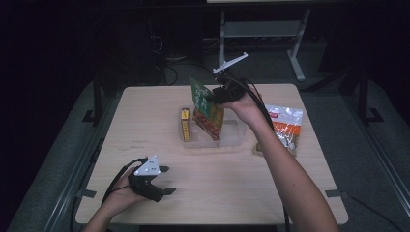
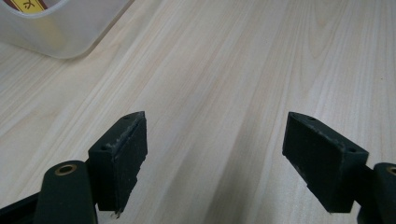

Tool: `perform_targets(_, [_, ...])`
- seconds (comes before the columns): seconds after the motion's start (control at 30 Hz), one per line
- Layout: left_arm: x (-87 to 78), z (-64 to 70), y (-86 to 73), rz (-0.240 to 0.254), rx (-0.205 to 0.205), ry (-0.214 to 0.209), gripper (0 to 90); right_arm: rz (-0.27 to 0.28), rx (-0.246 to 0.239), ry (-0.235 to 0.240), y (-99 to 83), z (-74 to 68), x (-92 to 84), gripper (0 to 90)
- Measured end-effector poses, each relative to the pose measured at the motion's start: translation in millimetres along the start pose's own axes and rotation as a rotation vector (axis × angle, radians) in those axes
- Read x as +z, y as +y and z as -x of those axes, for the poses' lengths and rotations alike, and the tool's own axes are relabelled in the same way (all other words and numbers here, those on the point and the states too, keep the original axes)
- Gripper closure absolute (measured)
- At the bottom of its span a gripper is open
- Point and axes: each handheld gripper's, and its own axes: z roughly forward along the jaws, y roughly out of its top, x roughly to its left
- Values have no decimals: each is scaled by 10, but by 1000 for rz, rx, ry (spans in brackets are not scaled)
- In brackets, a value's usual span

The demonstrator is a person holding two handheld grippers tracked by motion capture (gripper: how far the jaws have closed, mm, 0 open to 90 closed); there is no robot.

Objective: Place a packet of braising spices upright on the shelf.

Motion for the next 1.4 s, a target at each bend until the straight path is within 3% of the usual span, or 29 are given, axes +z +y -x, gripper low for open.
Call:
perform_targets(0.17, [7, 0, 1, -4, -1, -1, 216, 32, 6, 21, -147, -6, -135, 359])
perform_targets(0.37, [14, 3, 4, -10, 0, -8, 214, 76, 14, 8, -302, 8, -308, 278])
perform_targets(0.63, [35, -1, 8, -27, -14, -16, 197, 79, -1, 9, -530, 28, -420, 274])
perform_targets(0.8, [38, -20, 4, -31, -38, -24, 177, 77, -24, 16, -755, 3, -451, 274])
perform_targets(0.83, [49, -15, -2, -24, -61, -29, 175, 81, -29, 19, -800, 0, -454, 274])
perform_targets(0.97, [51, -26, -8, -41, -44, -24, 172, 87, -25, 19, -946, -11, -469, 276])
perform_targets(1.2, [52, -23, -9, -45, -42, -19, 172, 83, 8, 19, -1380, 50, -461, 279])
perform_targets(1.4, [48, -19, -10, -48, -33, -18, 174, 58, 22, 18, -1580, 96, -457, 279])
